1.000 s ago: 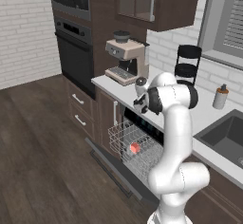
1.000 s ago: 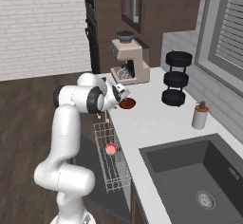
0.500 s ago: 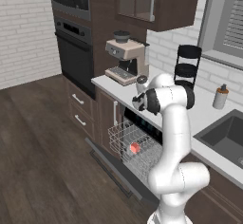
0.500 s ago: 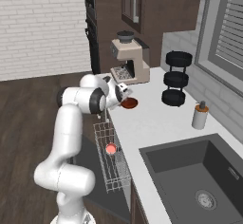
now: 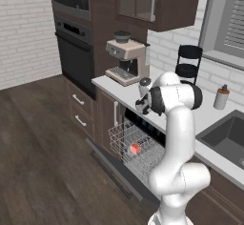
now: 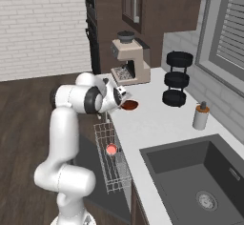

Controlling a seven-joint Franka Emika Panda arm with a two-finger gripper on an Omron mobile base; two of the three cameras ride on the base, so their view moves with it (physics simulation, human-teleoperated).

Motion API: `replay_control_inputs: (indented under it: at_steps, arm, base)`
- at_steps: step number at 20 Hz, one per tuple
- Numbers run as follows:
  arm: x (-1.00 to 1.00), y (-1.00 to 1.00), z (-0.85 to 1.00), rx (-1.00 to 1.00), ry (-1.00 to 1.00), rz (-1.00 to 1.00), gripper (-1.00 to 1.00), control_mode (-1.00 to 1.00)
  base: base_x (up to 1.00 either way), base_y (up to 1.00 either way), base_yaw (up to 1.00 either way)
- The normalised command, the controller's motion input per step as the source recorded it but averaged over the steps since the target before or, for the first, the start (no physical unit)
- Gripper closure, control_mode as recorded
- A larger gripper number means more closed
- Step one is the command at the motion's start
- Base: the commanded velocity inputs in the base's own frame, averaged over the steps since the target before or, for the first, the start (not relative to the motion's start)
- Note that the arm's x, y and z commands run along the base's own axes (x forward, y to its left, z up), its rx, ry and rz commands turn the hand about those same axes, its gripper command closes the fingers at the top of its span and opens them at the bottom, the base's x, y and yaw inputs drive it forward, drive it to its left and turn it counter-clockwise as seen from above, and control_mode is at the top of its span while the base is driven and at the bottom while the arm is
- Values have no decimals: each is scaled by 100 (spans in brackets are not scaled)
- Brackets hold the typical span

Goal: Pick up the cup and bowl from the counter, place them in the dishwasher, and close the dishwasher door.

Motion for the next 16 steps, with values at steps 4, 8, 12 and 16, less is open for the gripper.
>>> replay_control_inputs:
  at_steps: [4,8,12,16]
  arm:
    - [-100,52,3,0,-12,0,100,-100]
    - [-100,73,3,1,-7,0,100,-100]
    - [-100,75,0,6,0,-1,100,-100]
    - [-100,31,0,13,0,-6,100,-100]
  base:
    - [0,0,0]
    - [0,0,0]
    - [0,0,0]
    - [0,0,0]
